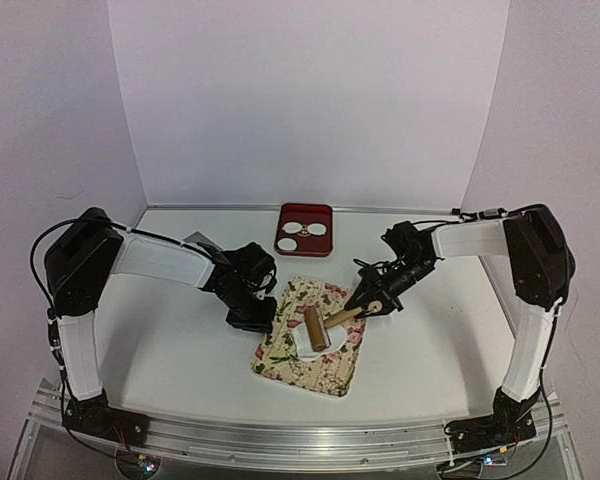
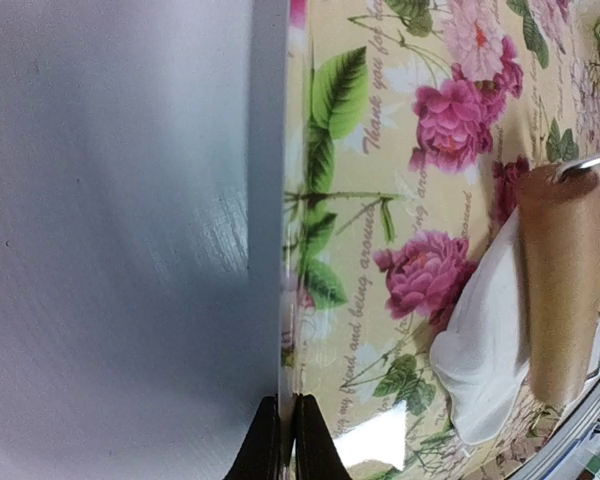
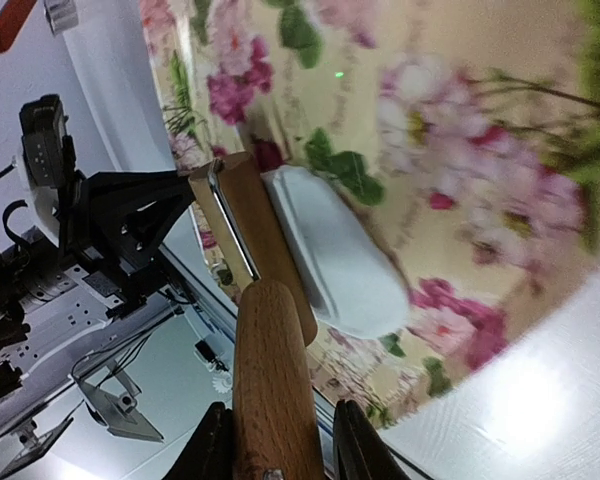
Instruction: Roll out the dumpling wrappers from the dough
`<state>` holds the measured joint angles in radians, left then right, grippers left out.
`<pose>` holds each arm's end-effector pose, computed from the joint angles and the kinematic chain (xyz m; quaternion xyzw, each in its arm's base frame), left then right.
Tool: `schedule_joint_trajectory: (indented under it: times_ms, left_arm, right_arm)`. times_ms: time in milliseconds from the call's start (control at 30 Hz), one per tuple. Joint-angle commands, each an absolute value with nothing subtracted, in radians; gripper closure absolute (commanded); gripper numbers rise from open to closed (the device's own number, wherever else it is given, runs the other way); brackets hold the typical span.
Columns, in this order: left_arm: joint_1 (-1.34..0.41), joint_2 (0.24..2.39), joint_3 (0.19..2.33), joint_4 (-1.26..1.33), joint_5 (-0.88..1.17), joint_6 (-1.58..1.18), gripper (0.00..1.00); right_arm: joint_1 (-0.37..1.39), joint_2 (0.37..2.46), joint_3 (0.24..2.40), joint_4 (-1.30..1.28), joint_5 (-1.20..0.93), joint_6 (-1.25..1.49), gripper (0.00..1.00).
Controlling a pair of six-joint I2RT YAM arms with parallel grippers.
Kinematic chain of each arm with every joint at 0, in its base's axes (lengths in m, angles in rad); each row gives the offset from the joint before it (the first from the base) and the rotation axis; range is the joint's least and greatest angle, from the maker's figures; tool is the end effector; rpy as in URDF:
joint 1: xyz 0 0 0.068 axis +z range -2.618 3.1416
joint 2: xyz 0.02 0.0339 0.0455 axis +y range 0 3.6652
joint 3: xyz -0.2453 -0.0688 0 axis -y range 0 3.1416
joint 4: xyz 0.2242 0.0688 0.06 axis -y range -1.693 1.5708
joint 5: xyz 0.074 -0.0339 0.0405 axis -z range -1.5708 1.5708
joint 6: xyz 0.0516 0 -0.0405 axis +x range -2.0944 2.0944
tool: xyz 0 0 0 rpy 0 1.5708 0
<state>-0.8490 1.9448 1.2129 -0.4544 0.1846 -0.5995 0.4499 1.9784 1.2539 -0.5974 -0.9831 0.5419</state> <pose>0.2329 -0.2789 0.1210 0.1391 0.9676 -0.1938 0.0826 0.2966 0.1909 0.1356 0.0183 -0.8766 -0.4640 0.1266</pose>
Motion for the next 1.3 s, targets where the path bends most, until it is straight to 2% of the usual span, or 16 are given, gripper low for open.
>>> schedule_joint_trajectory:
  times_ms: [0, 167, 267, 400, 467, 533, 733, 1033, 1267]
  left_arm:
    - [-0.847, 1.964, 1.207, -0.468, 0.137, -0.600, 1.00]
    - [-0.848, 1.965, 1.205, -0.463, 0.142, -0.610, 1.00]
    - [-0.847, 1.960, 1.193, -0.454, 0.144, -0.619, 1.00]
    - [-0.847, 1.952, 1.182, -0.452, 0.144, -0.626, 1.00]
    - [-0.847, 1.948, 1.180, -0.454, 0.141, -0.625, 1.00]
    - [-0.847, 1.946, 1.181, -0.458, 0.138, -0.624, 1.00]
    - [-0.847, 1.952, 1.187, -0.463, 0.142, -0.625, 1.00]
    - [-0.847, 1.947, 1.182, -0.460, 0.140, -0.630, 1.00]
    - [-0.847, 1.958, 1.198, -0.464, 0.141, -0.627, 1.00]
  right_arm:
    - [0.433, 2.107, 1.155, -0.873, -0.366, 0.543, 1.00]
    - [0.622, 2.269, 1.264, -0.844, -0.445, 0.599, 1.00]
    - [0.582, 2.226, 1.229, -0.852, -0.409, 0.583, 1.00]
    - [0.416, 2.101, 1.134, -0.878, -0.341, 0.523, 1.00]
    - [0.390, 2.079, 1.126, -0.896, -0.320, 0.502, 1.00]
    - [0.409, 2.101, 1.135, -0.887, -0.358, 0.510, 1.00]
    - [0.649, 2.281, 1.284, -0.858, -0.444, 0.586, 1.00]
    - [0.417, 2.058, 1.130, -0.915, -0.291, 0.490, 1.00]
    - [0.562, 2.124, 1.128, -0.879, -0.358, 0.518, 1.00]
